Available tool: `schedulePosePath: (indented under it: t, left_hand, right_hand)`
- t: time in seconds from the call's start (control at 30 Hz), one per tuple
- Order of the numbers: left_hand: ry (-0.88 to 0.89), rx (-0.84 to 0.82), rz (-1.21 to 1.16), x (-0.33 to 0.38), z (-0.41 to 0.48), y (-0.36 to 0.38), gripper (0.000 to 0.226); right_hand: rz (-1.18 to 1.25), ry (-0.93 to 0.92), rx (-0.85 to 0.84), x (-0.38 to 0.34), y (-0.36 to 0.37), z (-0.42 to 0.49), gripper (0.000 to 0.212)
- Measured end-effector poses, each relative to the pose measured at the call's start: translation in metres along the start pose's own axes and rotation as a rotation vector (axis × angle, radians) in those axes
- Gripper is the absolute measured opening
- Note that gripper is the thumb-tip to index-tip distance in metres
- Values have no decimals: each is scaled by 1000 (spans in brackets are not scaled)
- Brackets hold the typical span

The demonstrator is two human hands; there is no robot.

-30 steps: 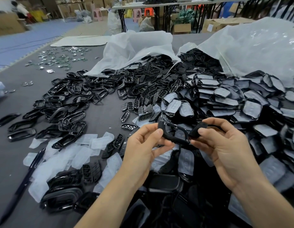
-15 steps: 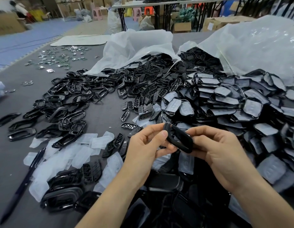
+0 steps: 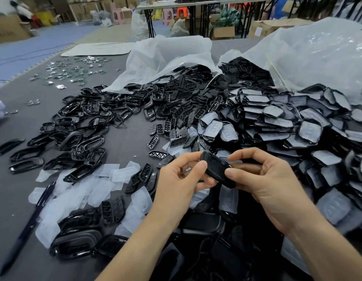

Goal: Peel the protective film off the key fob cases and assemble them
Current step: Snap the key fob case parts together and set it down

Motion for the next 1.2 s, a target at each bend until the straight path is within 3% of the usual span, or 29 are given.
schedulePosePath:
  t: [0.37,0.57,0.67,0.97,1.2]
  left_hand:
    - [-28,-41,-26,-1,-2,2,13]
    - [-35,-45,-98,0,0,3,25]
    - [-54,-44,-141,-1,0,1,23]
    - [-88,-84,-85,0,-3,4,22]
    - [-250,-122,-352,-4,-4,8,12]
  right_hand:
    - [132,28,-38,-3,5,-3,32]
    - [237,44,-94,-5,7,-2,29]
    - [219,51,-146,-6,9,-2,30]
    - [95,71,-79,-2,3,0,21]
    - [282,94,-79,-4,2,0,13]
Point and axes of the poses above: each hand's wrist, its own z-axis towards the middle knuckle, its own y-axis out of the palm, x = y × z, the point moved 6 cm from there along z, towards the middle knuckle, and after that the axes turned 5 degrees about y, right-handed, at the moved point
